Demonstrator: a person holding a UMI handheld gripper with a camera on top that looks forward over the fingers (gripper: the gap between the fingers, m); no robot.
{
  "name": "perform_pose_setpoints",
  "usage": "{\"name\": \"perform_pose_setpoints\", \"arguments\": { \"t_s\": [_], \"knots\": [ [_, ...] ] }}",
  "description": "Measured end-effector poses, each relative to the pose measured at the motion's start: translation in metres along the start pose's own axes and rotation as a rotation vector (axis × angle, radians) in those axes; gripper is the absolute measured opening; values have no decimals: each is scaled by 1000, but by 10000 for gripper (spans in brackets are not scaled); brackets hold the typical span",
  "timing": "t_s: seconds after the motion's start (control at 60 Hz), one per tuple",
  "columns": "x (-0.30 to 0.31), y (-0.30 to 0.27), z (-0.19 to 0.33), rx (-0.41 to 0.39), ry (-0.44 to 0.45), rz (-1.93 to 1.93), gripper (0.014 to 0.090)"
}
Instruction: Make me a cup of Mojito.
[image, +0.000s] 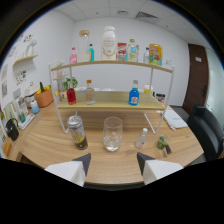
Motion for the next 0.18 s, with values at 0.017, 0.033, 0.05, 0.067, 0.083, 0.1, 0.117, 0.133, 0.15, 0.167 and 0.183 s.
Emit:
{"name": "perform_pose_setpoints", "arguments": {
  "t_s": [0.017, 0.033, 0.05, 0.067, 0.083, 0.1, 0.117, 0.133, 0.15, 0.167, 0.183],
  "knots": [
    [0, 0, 0, -1, -1, 0, 854],
    [1, 0, 1, -3, -3, 1, 853],
    [1, 1, 1, -4, -5, 2, 855],
    [1, 1, 1, -5, -6, 2, 856],
    [1, 1, 1, -6, -7, 2, 855],
    [2, 1, 1, -6, -8, 3, 857],
    [3, 1, 2, -5, -8, 4, 856],
    [3, 1, 2, -6, -9, 3, 857],
    [3, 1, 2, -6, -11, 2, 856],
    [3, 2, 2, -7, -12, 1, 856],
    [4, 2, 3, -8, -12, 0, 856]
  ]
}}
